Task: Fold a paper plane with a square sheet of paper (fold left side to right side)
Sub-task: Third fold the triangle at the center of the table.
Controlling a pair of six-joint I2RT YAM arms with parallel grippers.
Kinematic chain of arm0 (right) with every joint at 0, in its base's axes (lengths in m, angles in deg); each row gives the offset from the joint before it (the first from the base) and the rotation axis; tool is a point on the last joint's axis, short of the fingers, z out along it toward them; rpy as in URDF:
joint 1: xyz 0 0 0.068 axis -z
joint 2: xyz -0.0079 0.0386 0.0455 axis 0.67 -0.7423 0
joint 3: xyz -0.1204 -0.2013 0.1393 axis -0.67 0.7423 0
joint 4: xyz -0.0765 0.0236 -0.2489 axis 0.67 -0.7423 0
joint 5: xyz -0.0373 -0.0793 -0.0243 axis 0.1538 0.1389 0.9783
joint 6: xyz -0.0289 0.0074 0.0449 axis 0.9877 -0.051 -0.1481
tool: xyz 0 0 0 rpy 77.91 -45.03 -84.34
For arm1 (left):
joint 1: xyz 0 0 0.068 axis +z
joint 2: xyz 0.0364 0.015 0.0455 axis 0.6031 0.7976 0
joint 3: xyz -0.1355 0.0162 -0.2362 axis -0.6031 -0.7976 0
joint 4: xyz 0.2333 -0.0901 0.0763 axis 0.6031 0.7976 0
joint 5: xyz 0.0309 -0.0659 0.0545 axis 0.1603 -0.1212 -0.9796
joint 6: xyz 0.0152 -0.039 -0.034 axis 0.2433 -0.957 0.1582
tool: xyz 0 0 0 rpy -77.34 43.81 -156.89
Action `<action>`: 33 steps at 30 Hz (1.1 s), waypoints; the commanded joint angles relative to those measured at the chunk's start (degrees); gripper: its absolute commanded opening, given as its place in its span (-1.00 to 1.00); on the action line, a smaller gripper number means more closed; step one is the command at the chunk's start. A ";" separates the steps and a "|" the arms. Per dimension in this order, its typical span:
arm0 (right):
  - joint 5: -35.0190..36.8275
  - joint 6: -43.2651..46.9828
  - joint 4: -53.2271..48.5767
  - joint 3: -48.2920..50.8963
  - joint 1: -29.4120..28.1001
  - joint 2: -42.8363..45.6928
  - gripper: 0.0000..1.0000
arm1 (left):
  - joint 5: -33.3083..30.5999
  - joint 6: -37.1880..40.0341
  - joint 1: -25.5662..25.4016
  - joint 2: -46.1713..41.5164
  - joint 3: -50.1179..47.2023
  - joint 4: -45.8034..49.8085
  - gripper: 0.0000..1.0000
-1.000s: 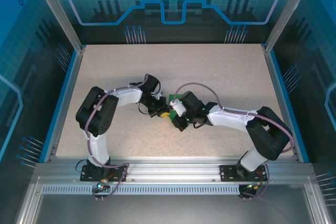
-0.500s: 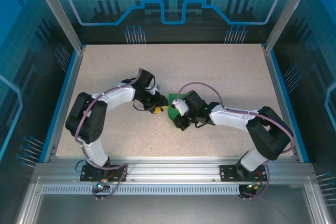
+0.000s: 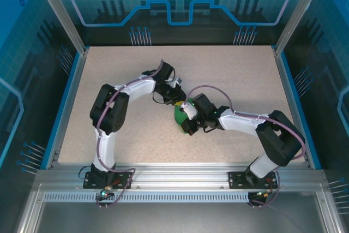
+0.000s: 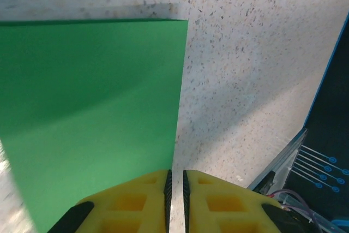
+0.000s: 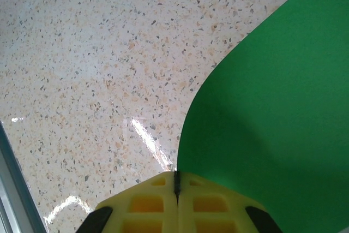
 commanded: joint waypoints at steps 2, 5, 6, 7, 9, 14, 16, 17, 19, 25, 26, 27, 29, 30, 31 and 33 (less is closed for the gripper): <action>-1.02 -1.11 0.98 0.55 1.03 0.30 -1.00 | 0.85 3.39 -1.28 5.07 5.00 4.94 -0.69; -0.68 -1.37 0.52 0.16 1.20 -0.04 -1.00 | -0.20 3.83 -1.28 7.06 5.48 5.43 -0.71; -0.62 -1.52 0.41 0.19 1.35 -0.13 -1.00 | -0.55 4.01 -1.29 7.51 5.53 5.69 -0.71; -0.41 -1.71 0.22 0.05 1.46 -0.14 -1.00 | -0.86 4.20 -1.30 8.06 5.46 5.78 -0.71; 0.15 -2.05 -0.37 -0.08 1.81 -0.31 -1.00 | -1.49 4.41 -1.31 8.86 5.13 5.92 -0.73; 1.13 -3.32 -1.38 -0.13 3.19 -0.82 -1.00 | -2.11 4.56 -1.34 9.87 3.78 5.32 -0.74; 1.33 -3.93 -1.64 -0.18 3.67 -1.17 -1.00 | -2.11 4.53 -1.39 9.98 3.31 5.09 -0.75; 1.40 -4.35 -1.78 -0.31 4.06 -1.30 -1.00 | -2.16 4.56 -1.47 10.08 3.23 5.09 -0.75; 1.69 -5.01 -1.91 -0.43 4.59 -1.59 -1.00 | -2.16 4.56 -1.44 10.22 3.18 4.93 -0.75; 3.41 -7.45 -2.66 -0.50 6.58 -1.98 -1.00 | -2.29 4.56 -1.55 10.11 3.18 4.99 -0.77; 3.61 -7.75 -2.59 -0.36 6.93 -1.96 -1.00 | -2.33 4.56 -1.54 10.15 3.14 5.00 -0.77; 3.92 -8.15 -2.51 -0.27 7.27 -1.89 -1.00 | -2.33 4.46 -1.51 10.10 3.15 5.00 -0.76; 4.20 -8.72 -2.23 -0.18 7.86 -1.85 -1.00 | -2.31 4.46 -1.64 10.26 3.14 5.00 -0.77; 4.57 -9.01 -2.22 -0.26 8.10 -1.73 -1.00 | -2.33 4.45 -1.60 10.19 3.13 4.93 -0.77; 4.60 -9.18 -2.20 -0.36 8.43 -1.80 -1.00 | -2.32 4.46 -1.64 10.26 3.19 4.99 -0.77; 5.03 -9.46 -2.31 -0.66 8.93 -1.94 -1.00 | -2.33 4.39 -1.66 10.23 3.24 5.04 -0.77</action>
